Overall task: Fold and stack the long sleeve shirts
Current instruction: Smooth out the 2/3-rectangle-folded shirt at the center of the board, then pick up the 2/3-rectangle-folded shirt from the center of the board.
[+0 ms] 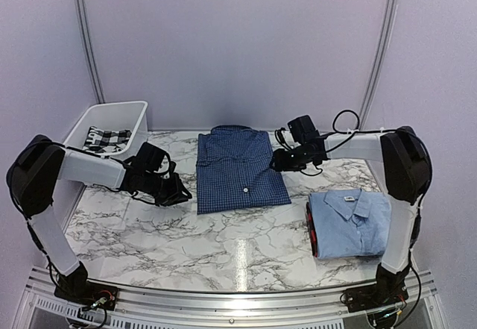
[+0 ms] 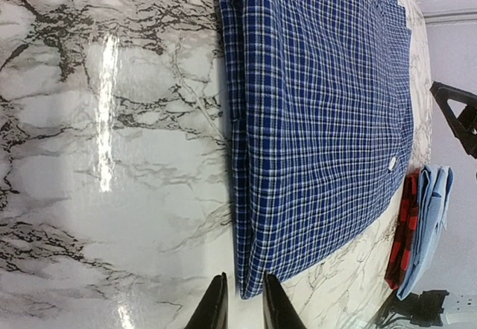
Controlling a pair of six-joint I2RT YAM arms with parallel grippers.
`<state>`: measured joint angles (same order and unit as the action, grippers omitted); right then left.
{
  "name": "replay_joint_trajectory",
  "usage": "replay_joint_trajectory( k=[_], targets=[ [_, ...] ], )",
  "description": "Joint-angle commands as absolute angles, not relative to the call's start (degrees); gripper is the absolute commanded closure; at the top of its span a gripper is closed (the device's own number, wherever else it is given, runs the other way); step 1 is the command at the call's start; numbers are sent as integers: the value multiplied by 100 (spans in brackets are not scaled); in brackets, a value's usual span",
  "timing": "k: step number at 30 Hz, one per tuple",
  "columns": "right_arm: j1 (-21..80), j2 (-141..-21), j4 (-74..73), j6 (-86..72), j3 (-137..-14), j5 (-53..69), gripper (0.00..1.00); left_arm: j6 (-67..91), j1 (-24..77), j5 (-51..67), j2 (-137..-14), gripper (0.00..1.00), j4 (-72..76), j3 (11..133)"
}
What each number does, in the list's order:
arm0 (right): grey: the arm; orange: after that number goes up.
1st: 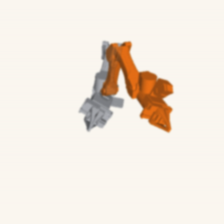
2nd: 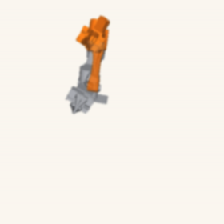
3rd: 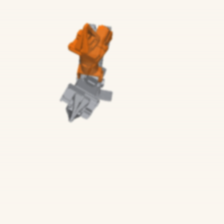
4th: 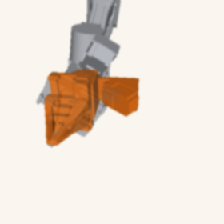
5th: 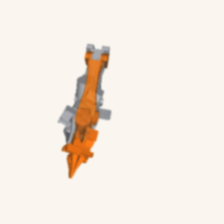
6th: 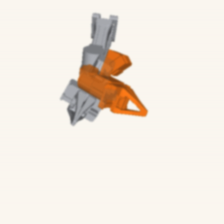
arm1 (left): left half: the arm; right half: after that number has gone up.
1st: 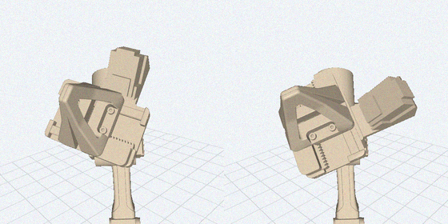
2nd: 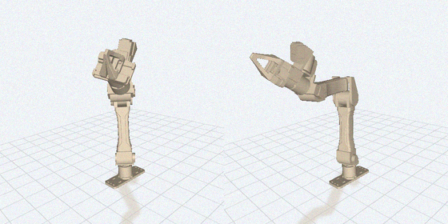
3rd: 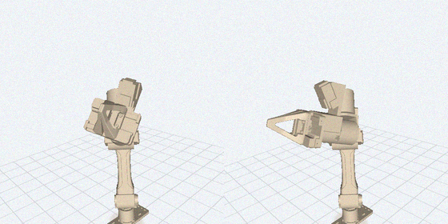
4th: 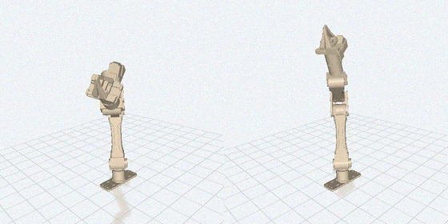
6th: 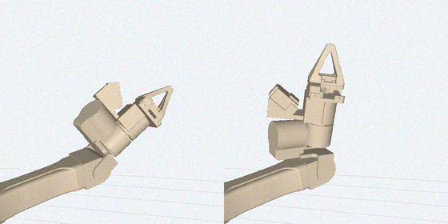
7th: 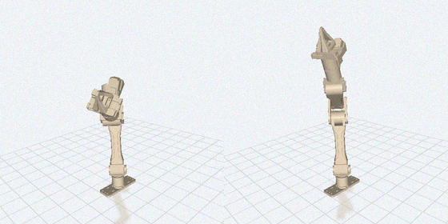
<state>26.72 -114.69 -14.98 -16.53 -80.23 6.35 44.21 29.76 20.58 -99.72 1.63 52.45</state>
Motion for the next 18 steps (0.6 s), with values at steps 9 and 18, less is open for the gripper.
replay_joint_trajectory(
  k=[9, 18],
  targets=[
    [4042, -11601, -1614, -1816, -8182, 130, 55, 4984, 3359, 1979, -9848, 71, 996, 4763],
    [4502, -12110, -2064, -1762, -8173, -914, 52, 4914, 3518, 1591, -9824, 66, 766, 4667]
  ],
)
